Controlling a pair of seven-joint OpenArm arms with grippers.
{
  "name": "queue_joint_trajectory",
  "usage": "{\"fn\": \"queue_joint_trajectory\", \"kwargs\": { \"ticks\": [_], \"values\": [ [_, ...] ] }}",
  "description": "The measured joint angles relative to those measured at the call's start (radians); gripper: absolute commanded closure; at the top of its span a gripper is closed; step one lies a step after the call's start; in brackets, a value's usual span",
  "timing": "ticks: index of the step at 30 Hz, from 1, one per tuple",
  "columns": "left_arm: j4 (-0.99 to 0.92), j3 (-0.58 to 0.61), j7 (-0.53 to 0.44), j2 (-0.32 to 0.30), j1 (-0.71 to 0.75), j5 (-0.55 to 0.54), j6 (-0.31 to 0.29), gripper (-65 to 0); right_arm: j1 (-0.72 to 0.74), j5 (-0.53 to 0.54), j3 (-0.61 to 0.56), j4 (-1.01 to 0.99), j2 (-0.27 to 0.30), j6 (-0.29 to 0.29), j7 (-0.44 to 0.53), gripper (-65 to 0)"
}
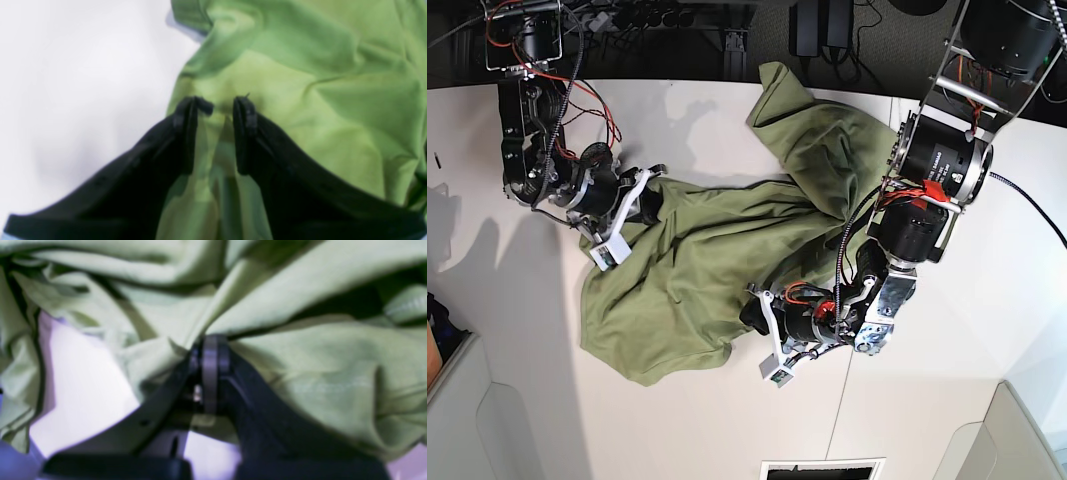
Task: Layout the t-shirt on the table in an organized manner, then fold the t-shirt properly
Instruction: 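Pull the shirt apart with both grippers and release it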
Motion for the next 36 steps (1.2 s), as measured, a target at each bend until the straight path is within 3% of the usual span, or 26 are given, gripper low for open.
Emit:
{"fn": "queue_joint_trajectory", "kwargs": {
  "ticks": [2, 5, 11, 17, 23, 27, 31, 36],
  "values": [
    [0.050, 0.003, 0.074, -0.019, 0.004, -0.126, -0.052, -21.0, -0.033, -0.005, 0.053, 0.043, 0.000, 0.000, -0.017, 0.0],
    [0.206, 0.003, 0.183, -0.082, 0.012, -0.325, -0.058, -21.0, -0.053, -0.010, 0.134, 0.089, -0.003, -0.001, -0.044, 0.0],
    [0.563, 0.003, 0.352, -0.293, 0.097, -0.542, -0.060, -21.0, -0.013, 0.000, 0.242, 0.098, 0.006, -0.015, -0.060, 0.0],
    [0.854, 0.002, 0.364, -0.500, 0.334, -0.537, -0.060, -21.0, 0.124, -0.002, 0.238, 0.072, -0.002, -0.014, -0.047, 0.0],
    [1.072, 0.004, 0.357, -0.624, 0.582, -0.528, -0.064, -21.0, 0.243, -0.072, 0.234, -0.091, 0.000, -0.014, -0.004, 0.0],
    [1.095, 0.003, 0.343, -0.642, 0.719, -0.482, -0.064, -21.0, 0.326, -0.088, 0.211, -0.261, 0.000, -0.014, 0.004, 0.0],
    [1.090, 0.003, 0.237, -0.621, 0.794, -0.344, -0.064, -20.5, 0.364, -0.117, 0.169, -0.396, 0.000, -0.013, 0.045, 0.0],
    [1.013, -0.005, 0.160, -0.553, 0.828, -0.283, -0.080, -10.3, 0.381, -0.114, 0.072, -0.442, 0.005, -0.014, 0.090, 0.0]
  ]
}}
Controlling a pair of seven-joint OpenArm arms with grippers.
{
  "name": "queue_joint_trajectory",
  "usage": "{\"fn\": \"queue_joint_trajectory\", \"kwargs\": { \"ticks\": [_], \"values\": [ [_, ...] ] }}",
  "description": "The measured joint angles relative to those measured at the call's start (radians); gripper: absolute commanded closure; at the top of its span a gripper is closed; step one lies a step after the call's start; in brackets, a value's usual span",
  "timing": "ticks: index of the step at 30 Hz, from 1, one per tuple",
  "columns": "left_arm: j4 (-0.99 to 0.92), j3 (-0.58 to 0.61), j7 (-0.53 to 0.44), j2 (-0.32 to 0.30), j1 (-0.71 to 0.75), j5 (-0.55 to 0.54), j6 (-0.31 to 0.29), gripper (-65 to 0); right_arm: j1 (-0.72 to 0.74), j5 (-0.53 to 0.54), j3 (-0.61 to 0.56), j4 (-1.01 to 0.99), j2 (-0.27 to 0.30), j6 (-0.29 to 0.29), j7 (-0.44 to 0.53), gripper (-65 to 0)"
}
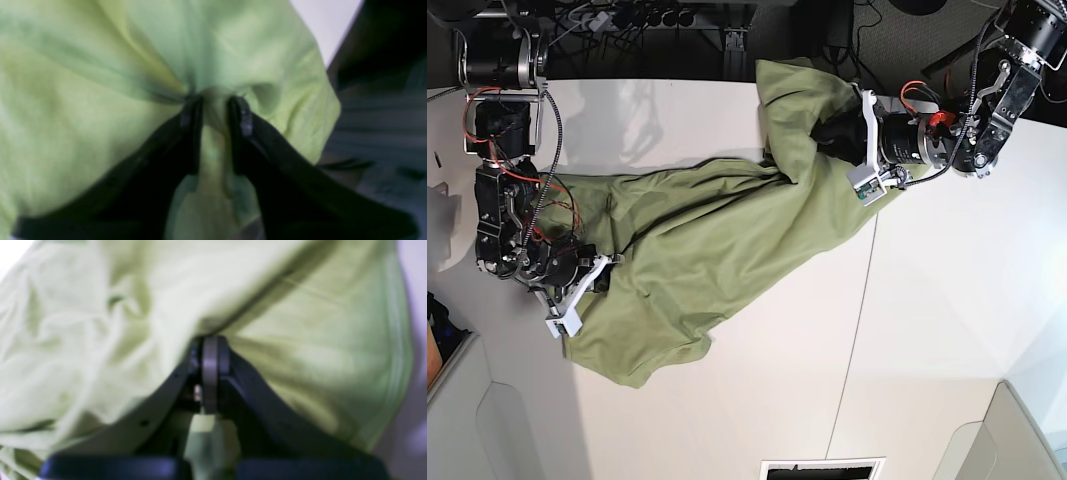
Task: Layout the t-shirt on the table in an organized manner, then fold the t-shirt properly
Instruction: 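Pull the shirt apart with both grippers and release it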
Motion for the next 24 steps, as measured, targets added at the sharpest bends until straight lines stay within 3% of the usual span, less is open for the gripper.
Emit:
{"fn": "queue_joint_trajectory", "kwargs": {
  "ticks": [5, 8, 14, 20, 22, 24],
  "values": [
    [-0.114, 0.003, -0.100, 0.027, -0.053, 0.022, -0.037, -9.8, -0.013, 0.022, -0.042, 0.003, 0.004, 0.001, -0.002, 0.0],
    [-0.186, 0.006, -0.117, 0.032, -0.116, 0.027, -0.056, -9.8, -0.035, 0.099, -0.043, 0.004, 0.038, 0.012, -0.016, 0.0],
    [-0.327, 0.001, -0.155, 0.034, -0.287, 0.144, -0.014, -9.8, -0.092, 0.170, -0.045, 0.047, 0.101, 0.022, -0.032, 0.0],
    [-0.429, 0.006, -0.125, 0.085, -0.424, 0.222, -0.002, -10.0, -0.131, 0.196, -0.043, 0.103, 0.112, 0.016, -0.029, 0.0],
    [-0.435, 0.009, -0.092, 0.081, -0.454, 0.201, 0.003, -14.5, -0.134, 0.191, -0.043, 0.127, 0.112, 0.013, -0.030, 0.0],
    [-0.433, 0.011, -0.052, 0.055, -0.480, 0.117, 0.008, -24.1, -0.143, 0.182, -0.043, 0.163, 0.112, 0.006, -0.043, 0.0]
  ]
}}
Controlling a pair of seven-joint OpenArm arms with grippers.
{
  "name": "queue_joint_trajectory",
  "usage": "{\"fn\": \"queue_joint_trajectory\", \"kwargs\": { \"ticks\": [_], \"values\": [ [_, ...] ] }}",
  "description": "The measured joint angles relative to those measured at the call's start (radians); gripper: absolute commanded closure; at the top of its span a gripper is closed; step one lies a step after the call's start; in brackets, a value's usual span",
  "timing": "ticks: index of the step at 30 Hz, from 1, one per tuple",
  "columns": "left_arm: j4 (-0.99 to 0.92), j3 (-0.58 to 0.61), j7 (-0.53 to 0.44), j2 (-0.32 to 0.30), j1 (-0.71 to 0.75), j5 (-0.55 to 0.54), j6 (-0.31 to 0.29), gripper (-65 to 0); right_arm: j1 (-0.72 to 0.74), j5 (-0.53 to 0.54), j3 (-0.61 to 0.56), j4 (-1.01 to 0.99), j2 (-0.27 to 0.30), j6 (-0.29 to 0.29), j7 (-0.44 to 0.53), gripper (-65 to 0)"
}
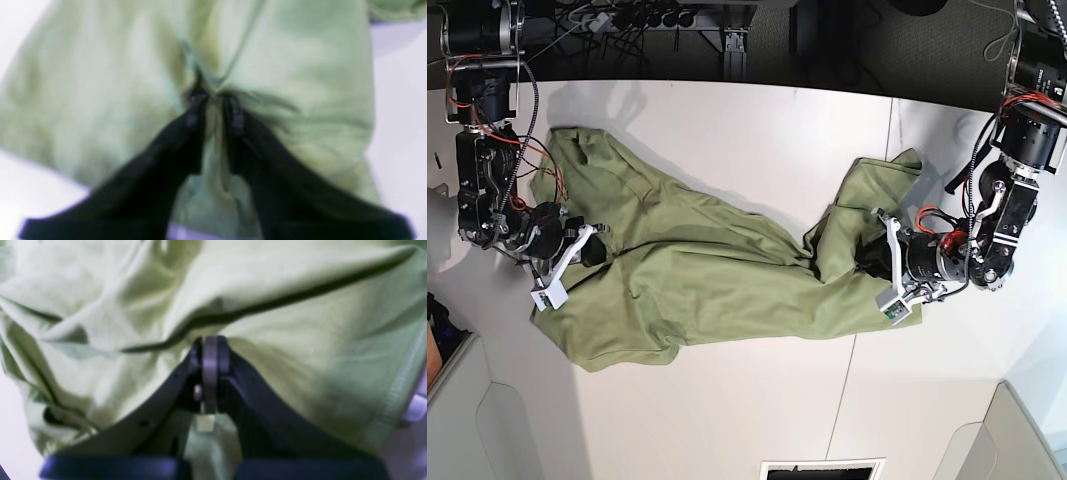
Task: Layout the t-shirt on the table in an organized manner, then fold the t-shirt properly
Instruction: 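Pull the shirt apart with both grippers and release it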
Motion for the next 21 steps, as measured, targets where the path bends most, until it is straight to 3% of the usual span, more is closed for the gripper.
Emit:
{"fn": "queue_joint_trajectory", "kwargs": {
  "ticks": [2, 6, 9, 13, 16, 21],
  "values": [
    [0.026, 0.000, 0.039, -0.045, -0.024, -0.108, 0.007, -30.5, -0.008, -0.017, 0.003, 0.047, 0.000, -0.003, -0.025, 0.0],
    [0.140, -0.021, 0.102, -0.146, -0.031, -0.266, 0.008, -30.6, -0.021, -0.033, 0.048, 0.152, -0.003, -0.003, -0.058, 0.0],
    [0.218, -0.087, 0.149, -0.208, 0.050, -0.365, 0.008, -30.5, -0.016, -0.031, 0.112, 0.243, 0.000, 0.004, -0.087, 0.0],
    [0.317, -0.246, 0.167, -0.274, 0.241, -0.387, 0.009, -30.5, -0.018, 0.005, 0.177, 0.338, 0.008, 0.004, -0.193, -5.4],
    [0.382, -0.369, 0.165, -0.277, 0.390, -0.391, 0.009, -30.5, -0.071, 0.091, 0.208, 0.374, 0.041, 0.005, -0.198, -5.4],
    [0.499, -0.463, 0.180, -0.266, 0.621, -0.373, 0.008, -30.1, -0.220, 0.090, 0.253, 0.429, 0.051, 0.016, -0.213, -5.4]
  ]
}}
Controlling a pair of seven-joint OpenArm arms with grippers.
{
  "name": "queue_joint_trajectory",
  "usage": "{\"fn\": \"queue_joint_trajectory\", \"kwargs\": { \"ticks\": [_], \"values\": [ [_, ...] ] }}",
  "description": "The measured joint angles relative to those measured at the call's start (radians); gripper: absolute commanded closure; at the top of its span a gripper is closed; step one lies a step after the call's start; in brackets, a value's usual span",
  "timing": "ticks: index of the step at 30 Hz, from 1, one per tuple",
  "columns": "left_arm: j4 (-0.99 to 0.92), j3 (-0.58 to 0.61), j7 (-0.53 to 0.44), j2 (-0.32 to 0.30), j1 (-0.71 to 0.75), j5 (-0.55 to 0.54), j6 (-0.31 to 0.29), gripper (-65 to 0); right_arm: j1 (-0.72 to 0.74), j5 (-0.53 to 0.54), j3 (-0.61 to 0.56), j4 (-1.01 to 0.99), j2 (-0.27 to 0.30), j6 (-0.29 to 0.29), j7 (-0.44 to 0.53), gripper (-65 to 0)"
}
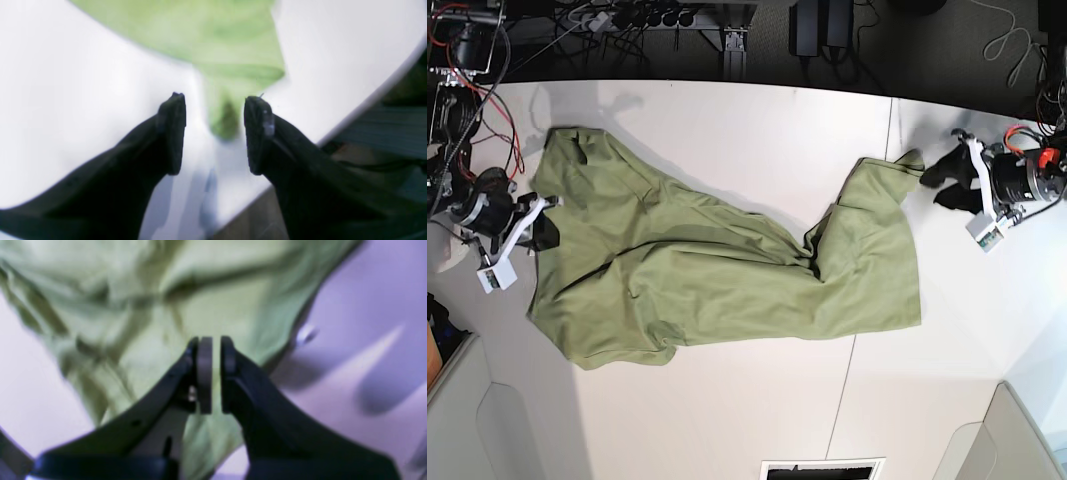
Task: Layout the t-shirt on the table in an organized manner, then fold the t-shirt properly
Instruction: 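Pull the shirt apart with both grippers and release it, then grasp the shirt ends with both grippers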
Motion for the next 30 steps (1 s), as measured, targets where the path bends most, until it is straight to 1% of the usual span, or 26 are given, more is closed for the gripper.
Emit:
{"fn": "queue_joint_trajectory", "kwargs": {
  "ticks": [3, 6, 9, 10, 12, 14, 16, 18, 22, 24, 25, 26, 27, 29, 30],
  "values": [
    [0.048, -0.063, -0.043, 0.048, 0.075, 0.086, -0.003, -30.1, -0.079, 0.013, 0.034, 0.039, -0.010, 0.011, 0.002, -5.4],
    [0.039, -0.118, -0.095, 0.105, 0.111, 0.217, -0.003, -30.1, -0.142, 0.014, 0.084, 0.077, -0.007, 0.009, 0.004, -5.4],
    [0.011, -0.131, -0.109, 0.145, 0.129, 0.242, -0.003, -30.1, -0.197, 0.057, 0.127, 0.098, -0.002, 0.008, 0.003, -5.4],
    [-0.002, -0.131, -0.118, 0.164, 0.129, 0.265, -0.003, -30.1, -0.209, 0.063, 0.133, 0.099, -0.002, 0.008, 0.003, -5.5],
    [-0.038, -0.131, -0.174, 0.193, 0.129, 0.325, -0.003, -30.1, -0.228, 0.066, 0.138, 0.099, -0.005, 0.008, 0.003, -8.5],
    [-0.074, -0.131, -0.235, 0.212, 0.129, 0.370, -0.002, -30.1, -0.248, 0.069, 0.140, 0.100, -0.005, 0.008, 0.004, -14.8],
    [-0.090, -0.131, -0.262, 0.228, 0.128, 0.385, -0.001, -30.1, -0.273, 0.064, 0.141, 0.100, -0.005, 0.008, 0.003, -20.6],
    [-0.092, -0.134, -0.266, 0.244, 0.125, 0.385, -0.001, -30.1, -0.291, 0.046, 0.141, 0.100, -0.005, 0.008, 0.003, -23.1],
    [-0.092, -0.135, -0.269, 0.282, 0.123, 0.373, -0.002, -30.1, -0.305, 0.005, 0.142, 0.100, -0.004, 0.007, 0.022, -23.2],
    [-0.092, -0.136, -0.270, 0.301, 0.123, 0.369, -0.003, -30.1, -0.317, -0.011, 0.144, 0.100, -0.005, -0.005, 0.033, -23.2],
    [-0.092, -0.136, -0.274, 0.309, 0.123, 0.369, -0.003, -30.0, -0.321, -0.034, 0.144, 0.100, -0.005, -0.005, 0.032, -23.3],
    [-0.092, -0.137, -0.274, 0.318, 0.123, 0.369, -0.003, -28.5, -0.325, -0.047, 0.144, 0.100, -0.005, -0.013, 0.033, -24.5],
    [-0.092, -0.137, -0.274, 0.323, 0.123, 0.369, -0.003, -23.5, -0.329, -0.048, 0.146, 0.100, -0.005, -0.012, 0.032, -26.3],
    [-0.092, -0.137, -0.273, 0.333, 0.123, 0.376, -0.003, -10.1, -0.336, -0.049, 0.153, 0.100, -0.005, -0.013, 0.033, -30.2],
    [-0.092, -0.137, -0.273, 0.336, 0.123, 0.378, -0.003, -5.1, -0.344, -0.049, 0.155, 0.100, -0.004, -0.013, 0.034, -31.5]
  ]
}}
